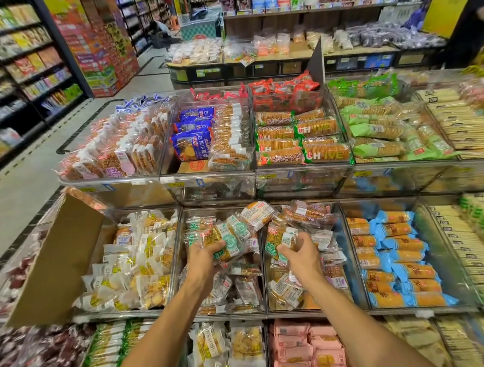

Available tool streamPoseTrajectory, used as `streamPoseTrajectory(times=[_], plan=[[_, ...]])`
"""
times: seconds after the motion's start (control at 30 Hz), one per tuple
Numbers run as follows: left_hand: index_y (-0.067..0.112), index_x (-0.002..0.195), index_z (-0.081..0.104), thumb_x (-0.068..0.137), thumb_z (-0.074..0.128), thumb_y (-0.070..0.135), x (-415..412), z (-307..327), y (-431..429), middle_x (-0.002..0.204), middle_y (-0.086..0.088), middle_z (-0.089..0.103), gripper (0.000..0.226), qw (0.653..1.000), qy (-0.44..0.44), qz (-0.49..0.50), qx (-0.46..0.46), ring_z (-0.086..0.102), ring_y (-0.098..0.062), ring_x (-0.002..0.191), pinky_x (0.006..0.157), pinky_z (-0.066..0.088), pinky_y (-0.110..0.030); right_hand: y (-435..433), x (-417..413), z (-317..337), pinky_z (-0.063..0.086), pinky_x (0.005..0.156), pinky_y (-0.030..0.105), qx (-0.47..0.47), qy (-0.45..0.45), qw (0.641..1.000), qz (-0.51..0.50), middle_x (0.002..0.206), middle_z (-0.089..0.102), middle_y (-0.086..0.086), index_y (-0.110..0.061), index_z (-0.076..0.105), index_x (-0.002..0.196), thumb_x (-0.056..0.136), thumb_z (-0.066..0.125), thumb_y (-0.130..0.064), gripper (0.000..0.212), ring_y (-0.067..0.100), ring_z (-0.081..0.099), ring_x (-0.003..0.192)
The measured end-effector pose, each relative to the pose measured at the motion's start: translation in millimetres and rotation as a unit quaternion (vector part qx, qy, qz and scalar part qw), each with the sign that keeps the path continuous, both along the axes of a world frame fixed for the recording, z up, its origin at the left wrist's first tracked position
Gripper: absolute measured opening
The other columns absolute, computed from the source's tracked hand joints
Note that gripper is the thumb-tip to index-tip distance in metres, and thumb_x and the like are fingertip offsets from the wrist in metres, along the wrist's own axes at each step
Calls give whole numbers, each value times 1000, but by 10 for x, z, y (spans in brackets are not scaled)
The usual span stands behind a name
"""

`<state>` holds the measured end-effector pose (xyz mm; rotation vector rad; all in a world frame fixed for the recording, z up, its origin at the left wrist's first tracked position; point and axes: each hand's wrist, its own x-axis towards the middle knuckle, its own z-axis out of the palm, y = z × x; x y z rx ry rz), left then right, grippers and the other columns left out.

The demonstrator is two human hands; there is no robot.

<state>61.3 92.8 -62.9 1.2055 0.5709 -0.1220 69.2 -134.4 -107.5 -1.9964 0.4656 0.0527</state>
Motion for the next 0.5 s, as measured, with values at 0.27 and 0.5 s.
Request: streamPoseTrajectory(times=[0.27,0.5], plan=[[-13,136,47,79,90,32,-95,-20,-104,135,-28,63,84,997,-36,-64,-32,76,-36,89,84,63,-47,-168,-221,90,53,88,35,134,-18,989,-60,128,61,13,-5,46,148,86,79,-49,83,18,62,98],[4,154,35,57,90,59,-103,-176,-145,156,-19,47,124,982,-62,-176,-37,55,-40,136,119,35,-64,-204,-495,78,58,78,40,280,-7,951,-133,127,67,6,-20,58,138,69,92,-54,84,20,73,96]])
